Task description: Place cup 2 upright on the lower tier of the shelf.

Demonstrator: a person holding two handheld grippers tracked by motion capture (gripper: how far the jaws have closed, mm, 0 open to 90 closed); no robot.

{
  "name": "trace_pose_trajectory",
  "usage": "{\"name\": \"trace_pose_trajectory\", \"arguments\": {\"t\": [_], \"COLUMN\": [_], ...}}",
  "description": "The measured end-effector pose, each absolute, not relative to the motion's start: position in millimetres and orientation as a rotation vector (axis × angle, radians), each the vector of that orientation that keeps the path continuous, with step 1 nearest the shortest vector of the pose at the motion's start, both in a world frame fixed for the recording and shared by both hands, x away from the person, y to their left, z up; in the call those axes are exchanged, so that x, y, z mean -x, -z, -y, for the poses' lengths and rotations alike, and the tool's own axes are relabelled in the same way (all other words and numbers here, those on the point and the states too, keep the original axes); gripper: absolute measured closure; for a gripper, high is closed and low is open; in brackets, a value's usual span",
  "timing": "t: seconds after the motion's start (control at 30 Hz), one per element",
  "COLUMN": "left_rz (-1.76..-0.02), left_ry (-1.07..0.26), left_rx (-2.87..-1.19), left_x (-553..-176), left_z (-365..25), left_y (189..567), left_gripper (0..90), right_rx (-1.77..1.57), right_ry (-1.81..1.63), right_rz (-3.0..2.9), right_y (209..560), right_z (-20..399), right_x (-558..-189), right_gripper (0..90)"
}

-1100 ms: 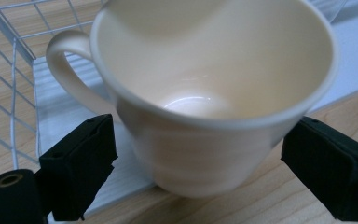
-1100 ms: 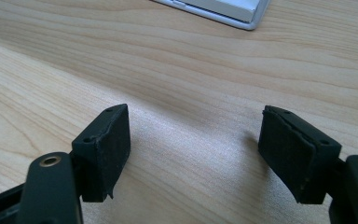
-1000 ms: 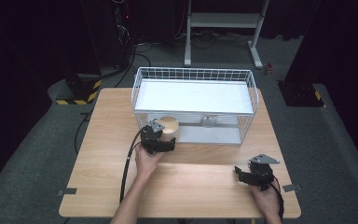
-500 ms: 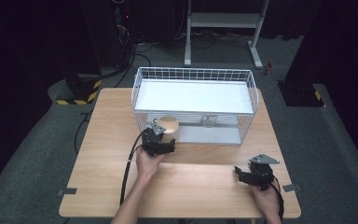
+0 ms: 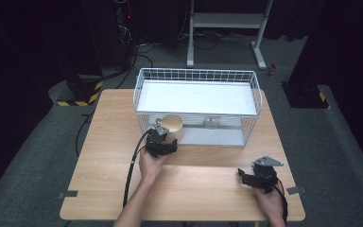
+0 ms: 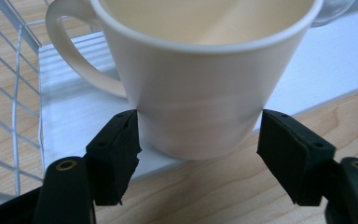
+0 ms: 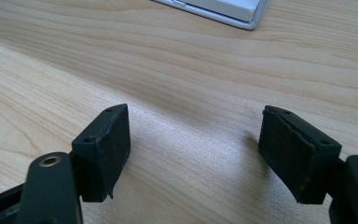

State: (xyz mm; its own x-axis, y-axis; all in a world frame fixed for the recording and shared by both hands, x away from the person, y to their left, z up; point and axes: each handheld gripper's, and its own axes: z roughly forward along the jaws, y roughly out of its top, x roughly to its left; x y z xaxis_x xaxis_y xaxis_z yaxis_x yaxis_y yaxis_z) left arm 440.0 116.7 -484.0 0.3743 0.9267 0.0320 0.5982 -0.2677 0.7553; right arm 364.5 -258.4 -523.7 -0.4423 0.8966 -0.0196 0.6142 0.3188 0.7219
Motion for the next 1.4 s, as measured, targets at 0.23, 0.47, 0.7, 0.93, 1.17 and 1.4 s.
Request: {"name": "trace_pose_trajectory", "arguments": {"t": [0.23, 0.47, 0.7, 0.93, 1.17, 1.4], "left_rz": [-1.31, -1.308, -1.33, -1.348, -1.351, -1.379], "left_ry": [-0.647, -0.643, -0.627, -0.606, -0.61, -0.598], "left_rx": [-1.976, -1.984, -1.957, -1.955, -1.975, -1.975], "left_x": [-443, -445, -449, -454, -461, -468], "left_z": [-114, -115, -115, -115, -112, -110], "left_y": [484, 485, 487, 489, 485, 489], "left_gripper": [35.8, 39.1, 43.2, 48.6, 55.3, 60.2], "right_rx": [-1.337, -1.339, -1.339, -1.337, -1.337, -1.338], "right_ry": [-0.911, -0.91, -0.911, -0.912, -0.911, -0.911], "right_rz": [-2.172, -2.171, -2.172, -2.172, -2.172, -2.172], "right_y": [524, 524, 524, 524, 524, 524], "right_z": [258, 258, 258, 258, 258, 258], "right_x": [-364, -364, -364, -364, -364, -364], "right_gripper": [24.9, 24.9, 24.9, 24.9, 24.9, 24.8]}}
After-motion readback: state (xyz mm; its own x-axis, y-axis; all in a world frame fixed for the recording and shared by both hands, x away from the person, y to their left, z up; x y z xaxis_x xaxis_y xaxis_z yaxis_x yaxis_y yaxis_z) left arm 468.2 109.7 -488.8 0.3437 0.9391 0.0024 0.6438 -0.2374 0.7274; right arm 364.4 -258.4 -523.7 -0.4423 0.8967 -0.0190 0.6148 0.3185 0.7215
